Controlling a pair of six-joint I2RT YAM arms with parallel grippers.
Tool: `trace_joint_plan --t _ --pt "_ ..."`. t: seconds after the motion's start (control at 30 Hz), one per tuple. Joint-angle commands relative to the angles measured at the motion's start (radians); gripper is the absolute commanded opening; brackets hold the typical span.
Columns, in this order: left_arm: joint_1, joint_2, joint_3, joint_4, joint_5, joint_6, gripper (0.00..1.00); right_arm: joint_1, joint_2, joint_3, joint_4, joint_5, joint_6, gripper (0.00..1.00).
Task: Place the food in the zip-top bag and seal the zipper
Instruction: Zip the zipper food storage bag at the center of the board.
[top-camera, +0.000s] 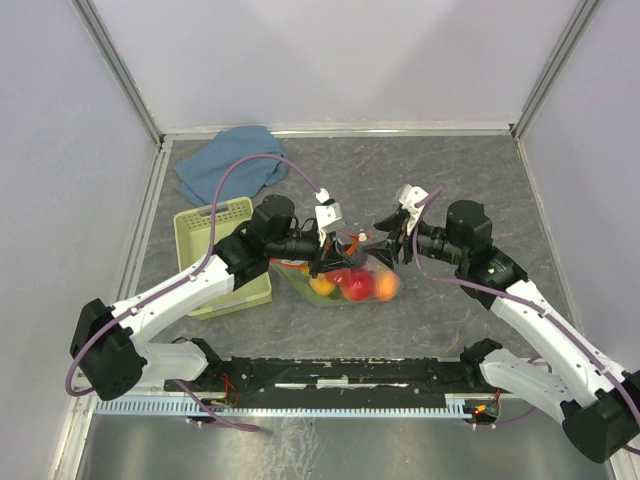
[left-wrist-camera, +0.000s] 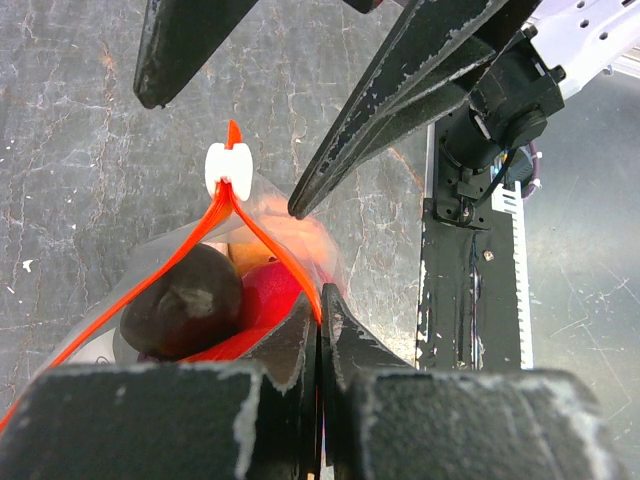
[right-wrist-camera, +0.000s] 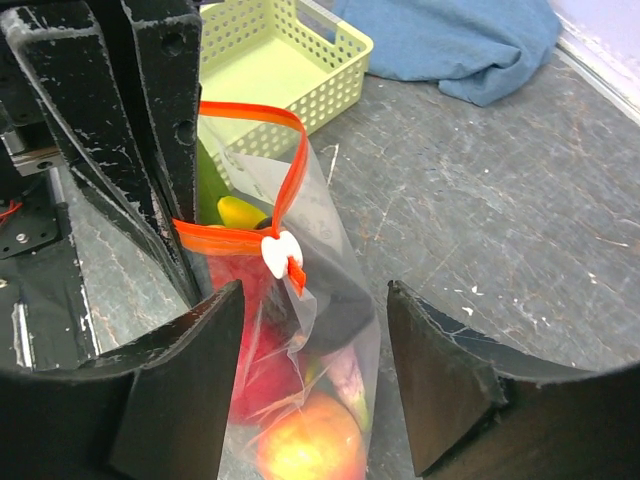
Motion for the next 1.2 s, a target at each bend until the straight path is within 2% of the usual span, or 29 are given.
trace_joint_plan --t 0.0,0.17,0.3,0.47,0.73,0.9,1.0,1.17 --pt "-0.002 -0.017 0.016 0.063 0.019 0.035 0.03 -0.036 0.033 0.009 0.076 -0.151 0.007 0.68" --pt "-0.002 -0.013 0.022 0.055 0.021 0.037 0.03 -0.053 0.106 0.041 0.052 -0.247 0.006 0.69" --pt "-0.003 -0.014 0.024 0.056 0.022 0.037 0.03 -0.059 0.129 0.049 0.052 -0.279 0.003 0.65" --pt "-0.004 -0.007 0.022 0.054 0.026 0.038 0.03 -0.064 0.144 0.060 0.058 -0.325 0.005 0.44" --pt "-0.004 -0.017 0.024 0.030 -0.032 0.047 0.03 -0.081 0.144 0.094 0.021 -0.332 0.004 0.03" --pt "-0.004 -0.042 0.028 0.016 -0.125 0.046 0.23 -0.088 0.121 0.102 0.003 -0.307 0.009 0.02" --pt "-0.004 -0.057 0.049 -0.001 -0.187 0.042 0.44 -0.087 0.122 0.108 -0.013 -0.305 0.005 0.02" --pt "-0.003 -0.062 0.100 -0.028 -0.227 0.059 0.55 -0.088 0.137 0.124 -0.025 -0.325 0.009 0.02"
